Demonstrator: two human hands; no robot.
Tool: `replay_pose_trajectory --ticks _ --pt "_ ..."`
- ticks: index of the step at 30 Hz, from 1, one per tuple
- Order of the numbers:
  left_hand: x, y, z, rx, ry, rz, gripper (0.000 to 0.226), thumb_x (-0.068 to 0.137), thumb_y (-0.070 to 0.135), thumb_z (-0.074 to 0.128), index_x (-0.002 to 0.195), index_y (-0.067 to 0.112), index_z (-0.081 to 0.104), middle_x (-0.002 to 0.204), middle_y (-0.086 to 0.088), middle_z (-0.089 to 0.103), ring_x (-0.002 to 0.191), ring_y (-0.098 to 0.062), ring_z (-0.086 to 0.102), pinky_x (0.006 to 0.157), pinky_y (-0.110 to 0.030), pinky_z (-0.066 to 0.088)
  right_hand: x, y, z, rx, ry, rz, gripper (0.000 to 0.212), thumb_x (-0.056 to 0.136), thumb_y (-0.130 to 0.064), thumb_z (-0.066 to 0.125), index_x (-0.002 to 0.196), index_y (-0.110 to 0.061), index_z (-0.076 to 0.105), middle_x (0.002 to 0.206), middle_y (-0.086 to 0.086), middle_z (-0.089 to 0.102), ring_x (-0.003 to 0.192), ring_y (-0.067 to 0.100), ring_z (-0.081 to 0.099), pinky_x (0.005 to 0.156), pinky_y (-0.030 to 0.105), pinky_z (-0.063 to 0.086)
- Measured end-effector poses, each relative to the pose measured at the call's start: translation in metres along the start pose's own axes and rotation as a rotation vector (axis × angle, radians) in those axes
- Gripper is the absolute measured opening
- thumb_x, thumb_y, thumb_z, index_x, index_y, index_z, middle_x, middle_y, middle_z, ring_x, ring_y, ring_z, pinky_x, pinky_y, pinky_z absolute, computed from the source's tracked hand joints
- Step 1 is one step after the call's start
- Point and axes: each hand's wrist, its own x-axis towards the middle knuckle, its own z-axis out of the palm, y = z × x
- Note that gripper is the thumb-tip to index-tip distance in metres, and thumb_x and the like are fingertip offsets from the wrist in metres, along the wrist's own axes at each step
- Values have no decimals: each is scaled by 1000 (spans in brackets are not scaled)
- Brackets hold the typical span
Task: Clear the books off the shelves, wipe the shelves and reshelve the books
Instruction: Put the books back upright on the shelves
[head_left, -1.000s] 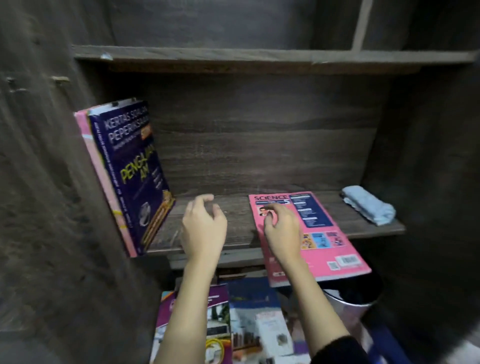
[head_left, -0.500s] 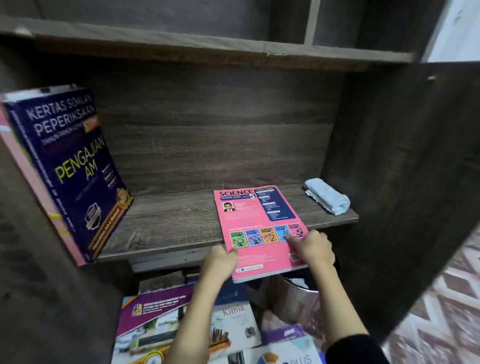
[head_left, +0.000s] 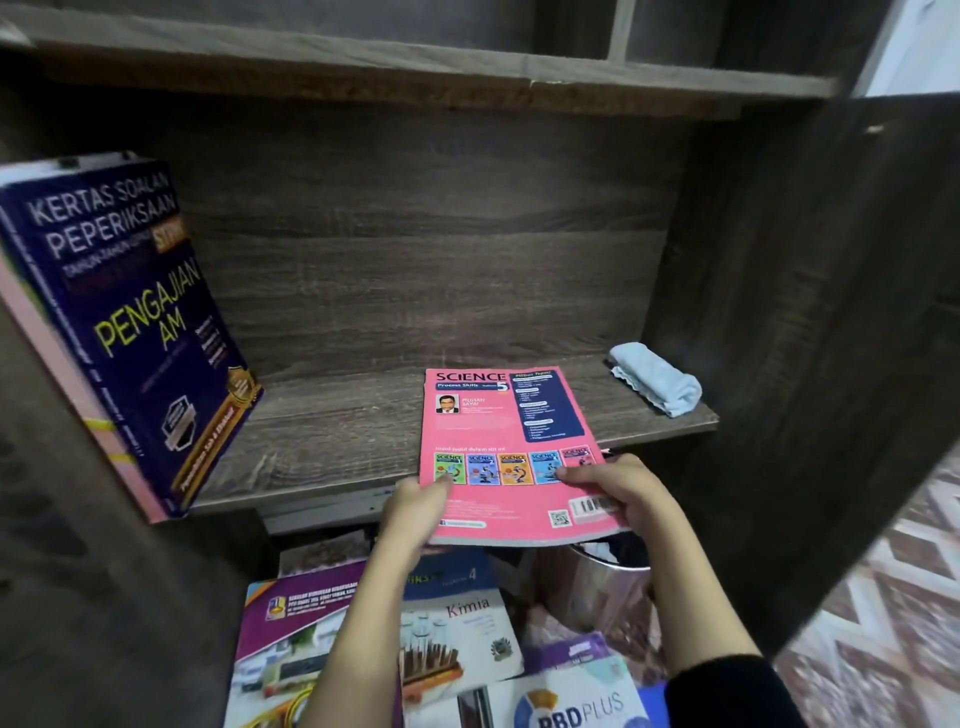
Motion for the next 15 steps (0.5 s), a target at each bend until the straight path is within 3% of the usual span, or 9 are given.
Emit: replay_pose_trajectory --ticks 2,5,9,15 --pt "0 0 -4 -52 -20 -1 13 96 15 46 86 21 52 89 -6 66 82 -24 63 78 -36 54 -6 -1 2 39 -121 21 24 77 1 75 98 3 64 64 12 71 51 20 68 45 27 54" --pt "-2 1 -10 -93 -79 -13 20 98 5 40 86 18 50 84 -5 62 75 -19 60 74 -36 52 -4 0 7 91 -211 19 22 83 0 68 104 -3 62 73 11 73 58 20 70 51 30 58" --pt "0 2 -14 -119 -96 -9 12 99 7 41 107 12 48 97 -9 63 79 -20 61 63 -33 53 -5 -3 10 136 -276 -2 27 85 4 63 109 -5 57 79 13 74 63 24 72 57 35 60" --pt "-4 8 -23 -199 -88 -17 16 98 2 43 95 15 51 85 -5 62 74 -19 59 63 -34 51 -23 -25 13 200 -265 -158 32 81 16 60 107 -3 58 82 14 72 61 24 70 58 35 60"
